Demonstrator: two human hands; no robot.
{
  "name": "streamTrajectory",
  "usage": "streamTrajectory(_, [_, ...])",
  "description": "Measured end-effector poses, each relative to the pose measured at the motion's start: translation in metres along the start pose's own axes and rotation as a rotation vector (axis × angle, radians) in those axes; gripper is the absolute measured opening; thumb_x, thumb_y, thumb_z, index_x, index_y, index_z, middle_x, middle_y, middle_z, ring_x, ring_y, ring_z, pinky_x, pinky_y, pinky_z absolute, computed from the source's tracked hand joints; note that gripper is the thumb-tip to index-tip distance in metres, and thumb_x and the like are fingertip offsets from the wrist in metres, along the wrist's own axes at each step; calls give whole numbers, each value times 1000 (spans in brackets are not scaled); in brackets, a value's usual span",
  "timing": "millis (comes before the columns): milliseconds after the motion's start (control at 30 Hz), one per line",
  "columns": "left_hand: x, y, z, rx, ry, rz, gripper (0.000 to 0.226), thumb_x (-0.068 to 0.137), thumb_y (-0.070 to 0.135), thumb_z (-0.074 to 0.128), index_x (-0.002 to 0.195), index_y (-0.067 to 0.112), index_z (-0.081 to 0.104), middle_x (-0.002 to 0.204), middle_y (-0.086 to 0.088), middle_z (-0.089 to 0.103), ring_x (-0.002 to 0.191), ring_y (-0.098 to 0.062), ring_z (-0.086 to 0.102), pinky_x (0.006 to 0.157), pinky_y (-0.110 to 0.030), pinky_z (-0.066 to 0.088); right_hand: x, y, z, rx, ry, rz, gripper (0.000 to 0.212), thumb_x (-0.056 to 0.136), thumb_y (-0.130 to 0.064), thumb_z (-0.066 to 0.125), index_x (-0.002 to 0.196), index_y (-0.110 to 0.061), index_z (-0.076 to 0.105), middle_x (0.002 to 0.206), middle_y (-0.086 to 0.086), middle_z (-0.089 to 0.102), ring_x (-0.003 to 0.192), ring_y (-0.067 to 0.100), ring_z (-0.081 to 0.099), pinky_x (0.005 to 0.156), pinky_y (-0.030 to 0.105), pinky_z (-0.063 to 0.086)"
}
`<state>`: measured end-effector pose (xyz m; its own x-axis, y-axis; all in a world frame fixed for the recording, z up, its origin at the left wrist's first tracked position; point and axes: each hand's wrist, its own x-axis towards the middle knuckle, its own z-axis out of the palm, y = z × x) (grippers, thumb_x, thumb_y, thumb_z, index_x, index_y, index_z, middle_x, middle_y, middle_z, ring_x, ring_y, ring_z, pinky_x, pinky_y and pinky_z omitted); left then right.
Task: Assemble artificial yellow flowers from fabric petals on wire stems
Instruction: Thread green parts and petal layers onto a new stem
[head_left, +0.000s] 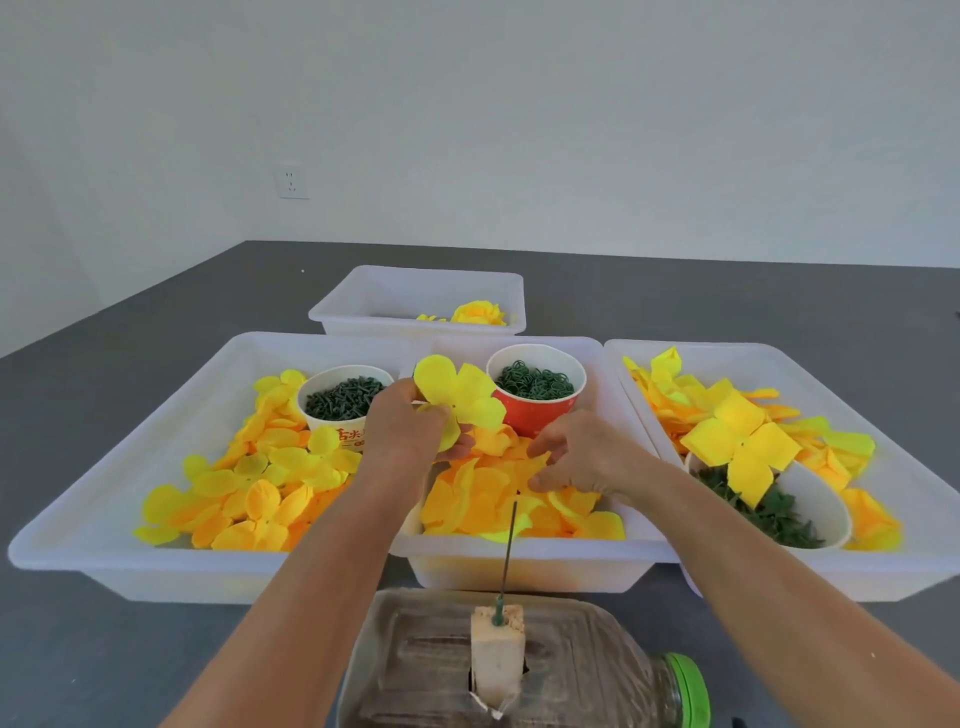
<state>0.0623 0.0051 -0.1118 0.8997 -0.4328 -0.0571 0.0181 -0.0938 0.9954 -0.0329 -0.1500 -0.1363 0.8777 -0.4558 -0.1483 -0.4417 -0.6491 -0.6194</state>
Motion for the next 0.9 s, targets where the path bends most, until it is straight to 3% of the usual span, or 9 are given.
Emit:
streamTrajectory(167, [-4, -3, 1, 23, -13, 25, 17, 92, -3, 47, 102, 3, 59, 66, -10, 63, 38, -10, 59, 41, -21, 51, -2, 0, -2, 158, 160, -81, 12, 82, -13, 69, 92, -16, 72, 82, -4, 68, 80, 13, 62, 75, 26, 51])
streamTrajectory(233, [-4, -3, 2, 21, -18, 32, 18, 92, -2, 47, 104, 5, 58, 65, -9, 63, 40, -10, 59, 40, -22, 50, -3, -5, -1, 168, 203, -107, 13, 87, -17, 60, 89, -12, 72, 78, -2, 68, 74, 17, 60, 70, 28, 50])
streamTrajectory(300, [-4, -3, 3, 18, -30, 25, 18, 92, -2, 48, 105, 5, 58, 68, -9, 63, 45, -13, 61, 40, -21, 49, -6, -14, -2, 365, 162, -23, 25, 90, -29, 54, 87, -9, 69, 79, 6, 68, 68, 22, 54, 62, 33, 45])
streamTrajectory(400, [-6, -2, 5, -1, -56, 11, 16, 91, 0, 53, 103, 6, 61, 85, -14, 63, 66, -22, 62, 40, -18, 47, -10, -23, -3, 631, 48, -15, 30, 85, -45, 62, 89, -17, 70, 77, -5, 70, 66, 7, 55, 61, 25, 40])
streamTrajectory(533, [-8, -1, 3, -56, -138, -14, 8, 92, 8, 57, 88, 9, 63, 70, -7, 65, 50, -11, 63, 43, -19, 50, -11, -27, 5, 708, 79, -87, 4, 82, -13, 70, 79, -17, 69, 72, 1, 63, 63, 9, 49, 59, 22, 41])
streamTrajectory(600, [-7, 0, 1, -101, -165, -34, 10, 93, 10, 56, 86, 9, 63, 65, -5, 66, 48, -9, 63, 45, -19, 51, -9, -27, 5, 788, 85, -59, 5, 83, -16, 69, 78, -16, 69, 68, 1, 63, 59, 10, 48, 55, 21, 42])
streamTrajectory(700, [-3, -1, 1, -166, -46, -52, 12, 93, 8, 54, 85, 11, 61, 81, -7, 63, 64, -15, 62, 44, -19, 51, -9, -23, 0, 877, -12, -15, 15, 88, -24, 64, 91, -11, 69, 78, 3, 68, 69, 15, 57, 59, 22, 48])
streamTrajectory(833, [1, -5, 4, -145, 74, -41, 21, 88, -8, 49, 93, 9, 61, 86, -7, 61, 61, -17, 62, 43, -22, 52, -12, -9, -6, 572, -46, -55, 27, 84, 5, 54, 101, -10, 69, 107, 12, 68, 102, 26, 62, 84, 31, 53])
streamTrajectory(900, [1, -8, 5, -44, 80, -1, 30, 80, -15, 45, 92, 8, 61, 79, -7, 62, 56, -18, 64, 53, -32, 55, -16, -4, -5, 417, -94, -119, 36, 77, 12, 57, 99, -13, 71, 104, 11, 69, 96, 16, 63, 84, 27, 53])
